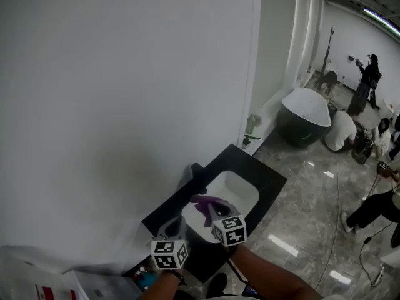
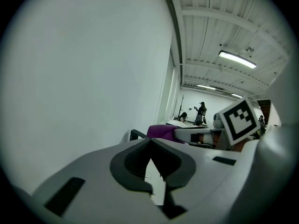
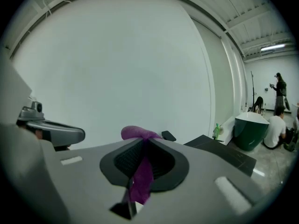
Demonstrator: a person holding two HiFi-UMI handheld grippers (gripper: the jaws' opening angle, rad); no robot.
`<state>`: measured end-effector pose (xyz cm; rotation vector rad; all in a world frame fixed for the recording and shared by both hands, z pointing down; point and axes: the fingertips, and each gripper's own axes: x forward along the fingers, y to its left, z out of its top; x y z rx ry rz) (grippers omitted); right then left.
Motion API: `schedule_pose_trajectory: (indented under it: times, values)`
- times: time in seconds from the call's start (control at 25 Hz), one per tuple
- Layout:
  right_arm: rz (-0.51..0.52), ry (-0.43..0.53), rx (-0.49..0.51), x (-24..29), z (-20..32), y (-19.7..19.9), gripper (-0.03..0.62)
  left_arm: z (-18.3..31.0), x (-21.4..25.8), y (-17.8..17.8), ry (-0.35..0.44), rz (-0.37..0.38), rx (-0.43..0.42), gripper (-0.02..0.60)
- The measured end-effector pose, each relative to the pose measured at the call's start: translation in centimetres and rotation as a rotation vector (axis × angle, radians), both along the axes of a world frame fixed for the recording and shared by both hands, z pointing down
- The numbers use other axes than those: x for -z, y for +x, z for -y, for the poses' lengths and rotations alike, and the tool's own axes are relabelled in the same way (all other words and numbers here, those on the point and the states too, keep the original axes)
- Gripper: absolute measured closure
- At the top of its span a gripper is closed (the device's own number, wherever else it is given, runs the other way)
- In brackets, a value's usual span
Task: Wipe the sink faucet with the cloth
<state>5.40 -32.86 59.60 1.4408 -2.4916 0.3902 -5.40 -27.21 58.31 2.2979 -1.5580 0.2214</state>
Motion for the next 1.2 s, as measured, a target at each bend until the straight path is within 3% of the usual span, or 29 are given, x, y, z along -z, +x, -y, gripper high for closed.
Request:
schedule_pose_trajectory:
  times: [0.4, 0.64, 0.84, 1.08, 1.2]
  values:
    - [-0.195, -0.132, -0.019, -11.8, 16.9, -2.5, 0.563, 6.4, -3.1, 0.7, -0.058, 0.014, -0.054, 0.577]
    - [-0.347, -0.202, 0.008, -17.6, 21.4, -4.7, 0.563, 8.1, -6.0, -0.2, -0.078, 0.014, -0.083, 0.577]
    - [-0.392, -0.213, 0.016, -18.3, 21.3, -4.9, 0.565, 9.6, -7.2, -1.8, -0.113, -0.014, -0.071, 0.577]
    - [-0.369, -0.237, 0.024, -19.7, 13.9, -3.5, 0.565, 10.4, -6.7, -1.9, -0.112, -0.04, -0.092, 0.577]
    - [-0.344, -0.202, 0.003, -18.8, 13.2, -3.5, 0.565, 10.5, -6.2, -1.5, -0.1, -0.036, -0.114, 0.577]
